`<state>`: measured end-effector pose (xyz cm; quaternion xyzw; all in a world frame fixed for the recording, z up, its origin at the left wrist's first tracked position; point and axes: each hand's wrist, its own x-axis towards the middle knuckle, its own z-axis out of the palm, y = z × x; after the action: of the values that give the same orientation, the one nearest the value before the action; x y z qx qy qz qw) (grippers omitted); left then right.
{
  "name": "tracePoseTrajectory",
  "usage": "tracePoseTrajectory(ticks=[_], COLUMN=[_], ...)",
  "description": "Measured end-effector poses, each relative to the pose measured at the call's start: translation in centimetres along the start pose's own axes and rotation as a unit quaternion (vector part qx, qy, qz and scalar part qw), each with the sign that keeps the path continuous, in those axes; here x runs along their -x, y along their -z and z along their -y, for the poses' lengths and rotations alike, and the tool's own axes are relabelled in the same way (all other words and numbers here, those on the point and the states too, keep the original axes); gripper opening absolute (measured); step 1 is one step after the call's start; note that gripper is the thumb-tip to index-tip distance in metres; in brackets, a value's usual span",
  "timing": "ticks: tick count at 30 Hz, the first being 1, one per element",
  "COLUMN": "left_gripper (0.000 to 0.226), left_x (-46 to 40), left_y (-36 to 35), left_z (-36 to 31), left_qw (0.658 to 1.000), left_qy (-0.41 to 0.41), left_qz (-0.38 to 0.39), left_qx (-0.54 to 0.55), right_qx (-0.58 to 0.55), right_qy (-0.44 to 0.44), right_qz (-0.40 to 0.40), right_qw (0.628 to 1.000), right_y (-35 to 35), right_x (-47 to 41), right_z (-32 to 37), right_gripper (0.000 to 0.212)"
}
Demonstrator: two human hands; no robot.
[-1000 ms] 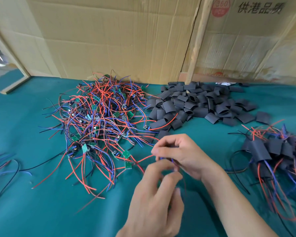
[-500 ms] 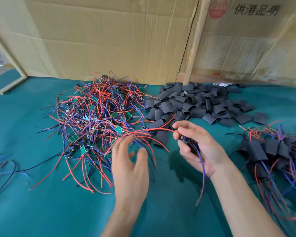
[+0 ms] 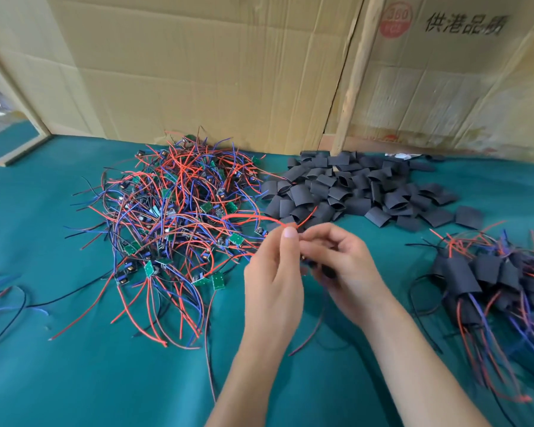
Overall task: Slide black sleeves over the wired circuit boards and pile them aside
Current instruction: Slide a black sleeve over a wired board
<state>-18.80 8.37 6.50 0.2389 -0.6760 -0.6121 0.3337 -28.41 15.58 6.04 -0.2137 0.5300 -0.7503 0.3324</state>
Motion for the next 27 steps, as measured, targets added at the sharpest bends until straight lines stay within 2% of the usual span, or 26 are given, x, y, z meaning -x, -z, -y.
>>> tracePoseTrajectory(ticks=[4,6,8,11,14,17,19,23,27], left_gripper=[0.024,0.008,0.014,0.019,0.022,0.027,0.021,0.008,0.008], left_x=[-0.8,-0.6,-0.1,0.4,0.1,0.0,0.0,0.0,-0.1], left_y=[-0.1,-0.1,-0.4,-0.6,-0.4,-0.5,-0.8,-0.9,-0.5], left_z=[2.0,3.0,3.6,4.1,4.5,4.6,4.5,4.3,4.1], left_qw=[0.999,0.998,0.997,0.999,0.999,0.998,0.997,0.992,0.991], left_qy=[0.023,0.027,0.021,0.005,-0.009,-0.033,-0.044,-0.066,-0.078], left_qz=[-0.034,-0.034,-0.01,0.025,0.043,0.026,0.012,0.003,-0.01], left_qx=[0.023,0.051,0.07,0.026,-0.01,-0.045,-0.063,-0.11,-0.109], right_qx=[0.128,0.156,0.147,0.134,0.14,0.114,0.085,0.087,0.079], right_qy=[0.023,0.005,-0.002,0.026,0.039,0.019,-0.002,-0.026,-0.013], right_qz=[-0.005,-0.018,-0.061,-0.108,-0.113,-0.108,-0.098,-0.076,-0.044], right_qw=[0.992,0.988,0.987,0.985,0.983,0.987,0.992,0.993,0.996], right_y=[-0.2,0.1,0.9,2.2,2.2,1.8,1.5,-0.3,-1.2], right_x=[0.0,-0.3,-0.6,-0.9,-1.0,-1.0,-1.0,-0.9,-0.7], right_z=[-0.7,-0.7,-0.4,0.1,-0.4,-0.9,-0.9,-1.7,-2.4], right_gripper=[0.007,0.014,0.02,0.022,0.028,0.041,0.047,0.026,0.029])
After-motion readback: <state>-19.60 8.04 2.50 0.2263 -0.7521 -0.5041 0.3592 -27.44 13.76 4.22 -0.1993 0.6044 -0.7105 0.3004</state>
